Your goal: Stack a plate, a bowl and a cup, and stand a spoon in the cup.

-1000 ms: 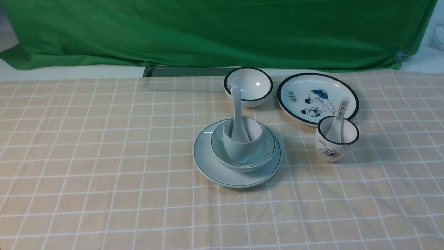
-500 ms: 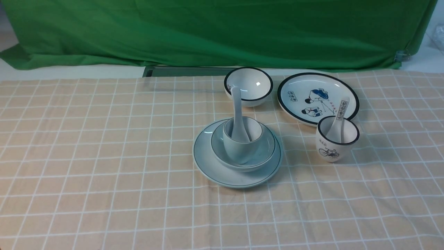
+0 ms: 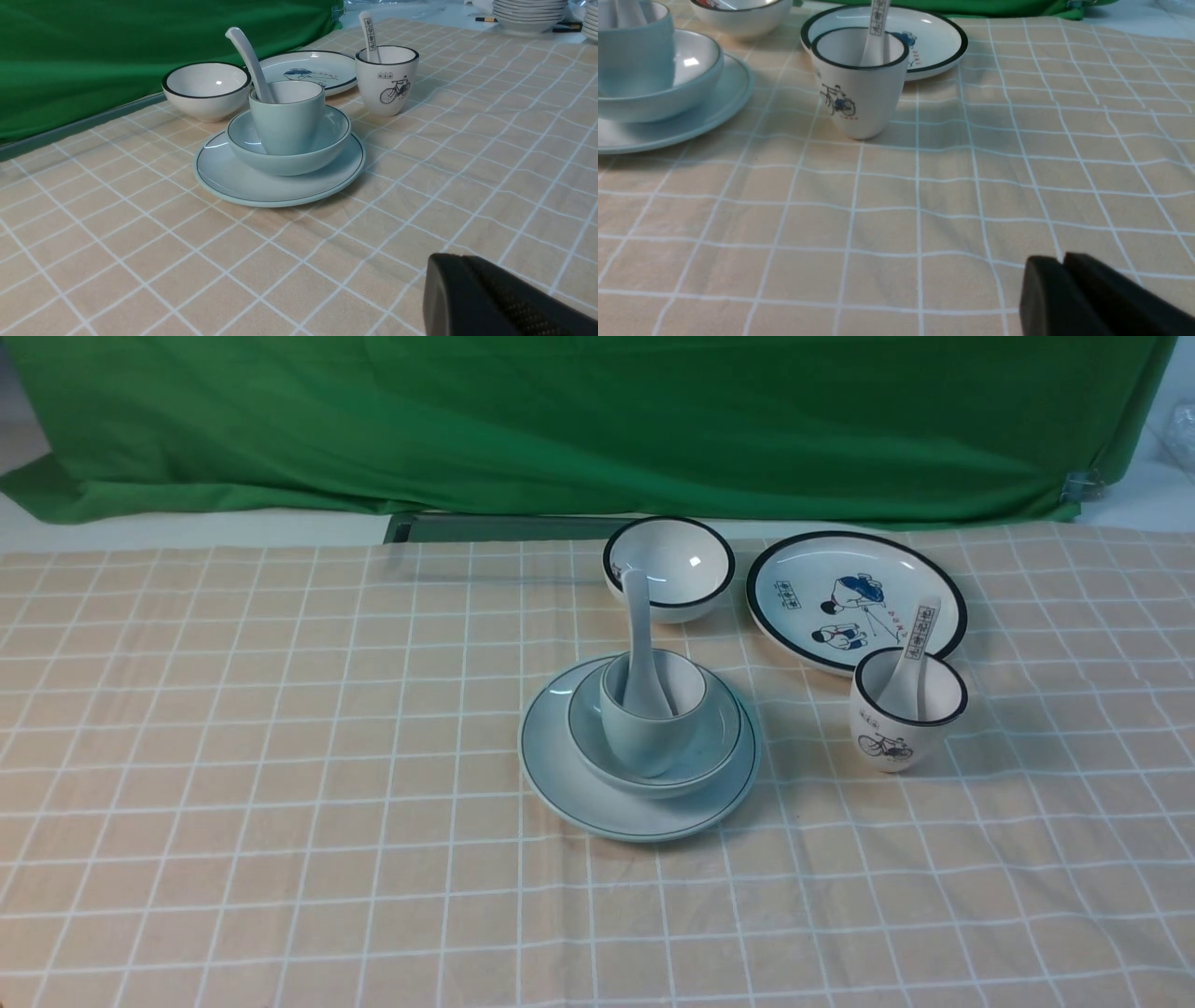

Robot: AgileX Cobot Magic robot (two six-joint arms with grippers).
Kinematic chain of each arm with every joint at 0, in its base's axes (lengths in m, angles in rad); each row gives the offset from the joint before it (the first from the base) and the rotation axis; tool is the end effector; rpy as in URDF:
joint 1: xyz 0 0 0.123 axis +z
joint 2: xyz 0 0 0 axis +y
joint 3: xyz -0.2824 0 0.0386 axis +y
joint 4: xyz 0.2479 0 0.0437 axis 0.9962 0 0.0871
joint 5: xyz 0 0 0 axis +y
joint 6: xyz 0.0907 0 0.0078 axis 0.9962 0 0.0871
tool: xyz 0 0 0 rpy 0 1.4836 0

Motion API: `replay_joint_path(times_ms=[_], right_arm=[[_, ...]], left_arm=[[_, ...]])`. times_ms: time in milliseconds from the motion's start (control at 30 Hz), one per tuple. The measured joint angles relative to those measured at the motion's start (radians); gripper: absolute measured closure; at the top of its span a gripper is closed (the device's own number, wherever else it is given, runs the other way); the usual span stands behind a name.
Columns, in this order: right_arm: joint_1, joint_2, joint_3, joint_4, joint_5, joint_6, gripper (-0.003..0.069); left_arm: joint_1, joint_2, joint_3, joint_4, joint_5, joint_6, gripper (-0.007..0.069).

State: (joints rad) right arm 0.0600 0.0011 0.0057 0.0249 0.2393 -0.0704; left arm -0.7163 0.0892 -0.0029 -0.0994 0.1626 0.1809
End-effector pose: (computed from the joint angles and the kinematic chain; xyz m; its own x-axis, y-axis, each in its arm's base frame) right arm 0.0556 0.0039 0.1894 -0.1547 -0.0556 -0.9864 -0.0730 0.9963 -0.0447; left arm 0.0463 -0.0423 0.1941 -0.0651 0.1664 -0.9839 0.6762 0.7325 0.0791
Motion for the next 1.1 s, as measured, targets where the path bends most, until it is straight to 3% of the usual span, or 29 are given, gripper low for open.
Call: replay_joint_path(times_ms=[200, 333, 433, 467, 533, 633, 1100], right_arm=[[0.0, 0.0, 0.0, 0.0, 0.0, 0.0, 0.0562], [0.0, 0.0, 0.0, 0.0, 0.0, 0.0, 0.0551], [0.0, 0.0, 0.0, 0.0, 0.0, 0.0, 0.0547], [0.0, 0.0, 0.0, 0.0, 0.0, 0.0, 0.0542], [0.0, 0.0, 0.0, 0.0, 0.0, 0.0, 0.0539], [0.0, 0.0, 0.0, 0.0, 0.0, 0.0, 0.0533], [0.0, 0.0, 0.0, 0.0, -0.001, -0.001, 0.0526]], left_arm=[[0.04, 0.0, 0.0, 0.009, -0.067, 0.009, 0.0622], [0.237, -0.013, 0.0, -0.018, -0.201, 0.009, 0.0621], [0.396, -0.043, 0.004, -0.029, -0.205, -0.018, 0.0621], [0.487, -0.07, 0.007, -0.043, -0.182, -0.039, 0.0621], [0.536, -0.082, 0.007, -0.046, -0.163, -0.056, 0.0621], [0.647, -0.09, 0.008, -0.054, 0.026, -0.082, 0.0621], [0.676, -0.09, 0.011, -0.069, 0.067, -0.085, 0.0621]])
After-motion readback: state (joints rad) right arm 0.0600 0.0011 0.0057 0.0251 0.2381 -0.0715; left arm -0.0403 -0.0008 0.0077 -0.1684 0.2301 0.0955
